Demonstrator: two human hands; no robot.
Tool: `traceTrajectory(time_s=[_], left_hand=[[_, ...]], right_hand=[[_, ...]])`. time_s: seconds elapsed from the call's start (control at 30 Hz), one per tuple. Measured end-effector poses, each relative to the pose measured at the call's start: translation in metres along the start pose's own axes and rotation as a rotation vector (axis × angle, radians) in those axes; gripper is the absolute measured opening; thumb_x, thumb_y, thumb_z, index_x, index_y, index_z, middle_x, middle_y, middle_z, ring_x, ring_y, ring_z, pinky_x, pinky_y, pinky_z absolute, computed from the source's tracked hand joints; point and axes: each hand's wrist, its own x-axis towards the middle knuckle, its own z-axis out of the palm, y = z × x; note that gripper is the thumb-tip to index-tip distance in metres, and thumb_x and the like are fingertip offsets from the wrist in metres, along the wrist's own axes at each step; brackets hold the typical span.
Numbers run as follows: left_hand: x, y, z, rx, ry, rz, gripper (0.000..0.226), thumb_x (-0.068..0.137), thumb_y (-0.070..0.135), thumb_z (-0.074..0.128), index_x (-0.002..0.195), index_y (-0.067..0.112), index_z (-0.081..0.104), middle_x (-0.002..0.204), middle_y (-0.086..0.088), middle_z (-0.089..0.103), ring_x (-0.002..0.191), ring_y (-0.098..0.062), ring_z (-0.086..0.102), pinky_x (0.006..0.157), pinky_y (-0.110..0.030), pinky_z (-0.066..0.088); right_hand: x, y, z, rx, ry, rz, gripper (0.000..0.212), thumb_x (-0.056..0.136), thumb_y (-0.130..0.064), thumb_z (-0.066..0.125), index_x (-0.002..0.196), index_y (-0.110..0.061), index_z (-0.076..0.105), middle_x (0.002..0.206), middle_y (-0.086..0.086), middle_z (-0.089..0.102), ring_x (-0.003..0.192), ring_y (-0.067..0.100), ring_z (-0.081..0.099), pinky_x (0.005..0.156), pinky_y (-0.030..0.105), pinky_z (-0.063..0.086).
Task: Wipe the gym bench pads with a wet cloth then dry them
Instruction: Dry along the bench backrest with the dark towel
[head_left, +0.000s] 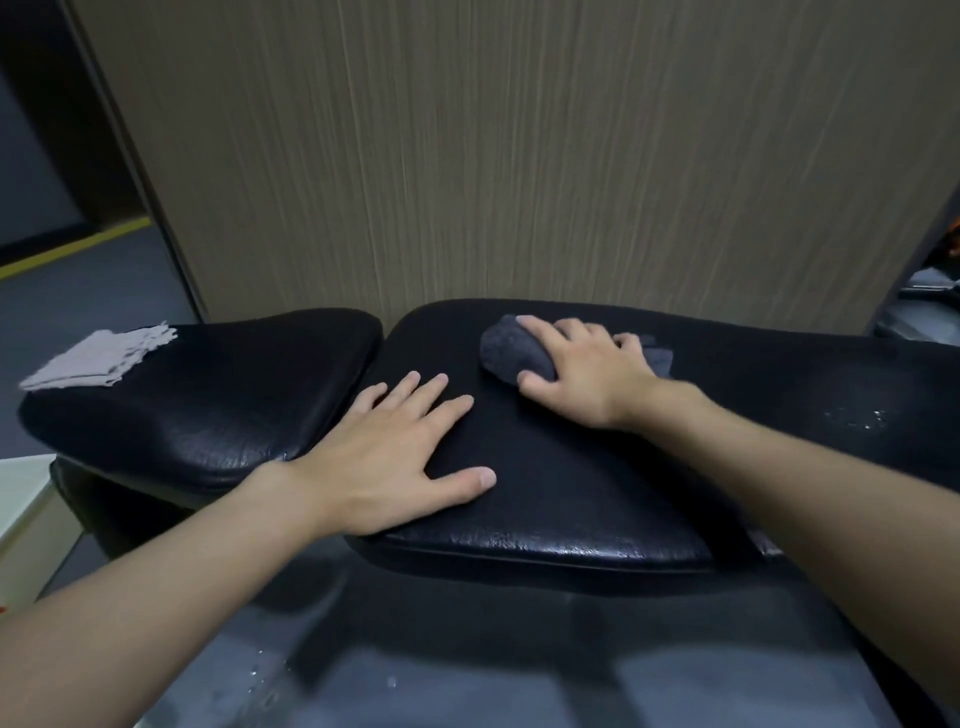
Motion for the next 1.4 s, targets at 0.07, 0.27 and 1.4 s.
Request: traceTrajectory(time_s=[0.07,0.27,1.4], left_hand=[[0.001,0.0,0.001,0.016,0.019,0.0,0.104,0.064,0.096,0.006,0.155,0.044,0.003,0.166,0.003,-0.004,0.152,-0.017,-0.009,0.122,-0.043,-0.002],[0.004,-0.001,0.006,0.028,0.04,-0.008,0.096,0.066,0.089,0.005,0.153,0.049,0.002,0.166,0.002,-0.005,0.152,-0.016,-0.01,0.122,-0.043,-0.002],[0.004,0.016,-0.006,-0.038,-0.053,0.0,0.101,0.069,0.083,0.006,0.157,0.034,0.006,0.166,0.004,-0.007,0.151,-0.015,-0.014,0.121,-0.053,-0.004]], right_hand=[[0.028,0.011,-0.002,0.017,-0.011,0.048,0.074,0.078,-0.071,0.032,0.147,-0.05,0.014,0.151,0.005,0.036,0.138,0.031,0.034,0.11,0.059,0.022],[0.084,0.031,-0.007,0.036,-0.036,0.182,0.068,0.081,-0.07,0.033,0.145,-0.052,0.018,0.144,0.009,0.042,0.133,0.035,0.037,0.106,0.059,0.023],[-0.075,0.014,-0.016,0.032,0.005,-0.133,0.072,0.078,-0.071,0.022,0.147,-0.05,0.019,0.147,-0.01,0.041,0.135,0.019,0.037,0.109,0.049,0.027]])
